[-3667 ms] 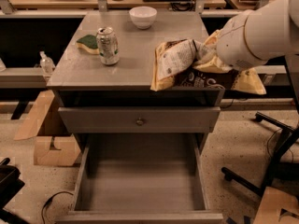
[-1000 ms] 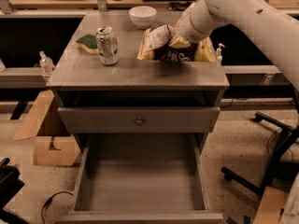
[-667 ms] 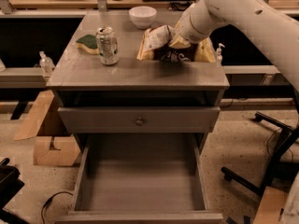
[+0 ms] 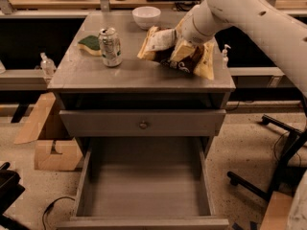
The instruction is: Pick brown chip bag from middle drawer and place on counter
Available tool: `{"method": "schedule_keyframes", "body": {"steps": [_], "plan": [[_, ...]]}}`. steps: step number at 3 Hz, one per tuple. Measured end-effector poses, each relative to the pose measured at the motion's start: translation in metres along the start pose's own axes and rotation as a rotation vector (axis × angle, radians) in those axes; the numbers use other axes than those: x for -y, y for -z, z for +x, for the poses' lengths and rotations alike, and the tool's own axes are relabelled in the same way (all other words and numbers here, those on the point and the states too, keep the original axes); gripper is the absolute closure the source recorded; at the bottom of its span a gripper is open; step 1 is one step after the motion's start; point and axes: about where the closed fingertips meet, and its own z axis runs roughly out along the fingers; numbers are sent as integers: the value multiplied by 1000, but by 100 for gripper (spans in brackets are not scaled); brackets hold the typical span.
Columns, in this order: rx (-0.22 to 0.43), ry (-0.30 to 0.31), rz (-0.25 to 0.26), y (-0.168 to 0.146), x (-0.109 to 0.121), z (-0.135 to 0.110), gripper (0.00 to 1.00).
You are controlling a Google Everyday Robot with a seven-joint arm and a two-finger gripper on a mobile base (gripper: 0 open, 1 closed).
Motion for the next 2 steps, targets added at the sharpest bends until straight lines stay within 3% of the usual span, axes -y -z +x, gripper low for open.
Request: {"method": "schedule_keyframes", "body": {"steps": [1,2], "plan": [[1,1,-3,-2,-1,-1,0],[1,1,-3,-2,-1,-1,0]]}}
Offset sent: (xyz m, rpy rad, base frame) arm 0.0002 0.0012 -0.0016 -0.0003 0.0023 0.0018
